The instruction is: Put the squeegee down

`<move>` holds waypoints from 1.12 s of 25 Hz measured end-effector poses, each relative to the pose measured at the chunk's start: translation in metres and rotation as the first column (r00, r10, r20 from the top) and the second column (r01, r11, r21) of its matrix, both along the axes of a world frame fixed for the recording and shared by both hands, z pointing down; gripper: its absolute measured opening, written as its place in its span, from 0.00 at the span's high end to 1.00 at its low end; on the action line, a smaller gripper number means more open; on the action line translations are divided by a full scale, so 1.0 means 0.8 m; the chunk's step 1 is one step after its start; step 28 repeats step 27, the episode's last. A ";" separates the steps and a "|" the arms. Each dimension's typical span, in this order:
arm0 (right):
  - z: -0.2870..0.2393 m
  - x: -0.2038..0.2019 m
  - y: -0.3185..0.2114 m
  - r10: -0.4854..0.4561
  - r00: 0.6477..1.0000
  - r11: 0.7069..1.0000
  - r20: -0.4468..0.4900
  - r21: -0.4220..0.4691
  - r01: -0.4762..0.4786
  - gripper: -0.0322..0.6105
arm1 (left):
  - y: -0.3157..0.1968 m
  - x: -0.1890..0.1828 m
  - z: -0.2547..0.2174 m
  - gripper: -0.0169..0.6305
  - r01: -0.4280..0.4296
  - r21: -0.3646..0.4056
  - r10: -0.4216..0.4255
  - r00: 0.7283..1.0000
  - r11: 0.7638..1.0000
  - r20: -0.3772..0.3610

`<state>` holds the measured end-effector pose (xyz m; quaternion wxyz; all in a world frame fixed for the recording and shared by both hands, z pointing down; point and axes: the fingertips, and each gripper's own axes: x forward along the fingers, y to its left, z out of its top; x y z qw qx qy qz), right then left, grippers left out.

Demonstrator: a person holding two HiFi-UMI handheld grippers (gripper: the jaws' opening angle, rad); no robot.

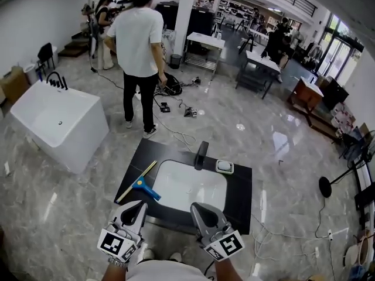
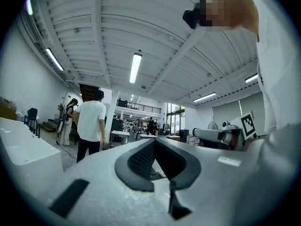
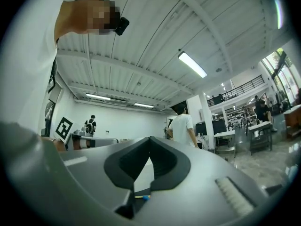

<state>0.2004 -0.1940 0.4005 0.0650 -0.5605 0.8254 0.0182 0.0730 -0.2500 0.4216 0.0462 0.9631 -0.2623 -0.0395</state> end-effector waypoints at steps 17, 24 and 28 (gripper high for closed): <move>-0.003 0.018 0.011 0.033 0.999 0.999 -0.003 0.020 -0.033 0.93 | 0.009 0.014 0.002 0.97 -0.020 0.013 0.020 1.000 1.000 0.007; 0.000 0.013 0.009 0.019 1.000 1.000 -0.019 0.016 -0.019 0.93 | 0.009 0.013 0.004 0.97 -0.012 0.010 0.011 1.000 1.000 0.012; -0.002 0.013 0.010 0.015 1.000 1.000 -0.021 0.015 -0.015 0.93 | 0.010 0.013 0.003 0.97 -0.009 0.008 0.009 1.000 1.000 0.015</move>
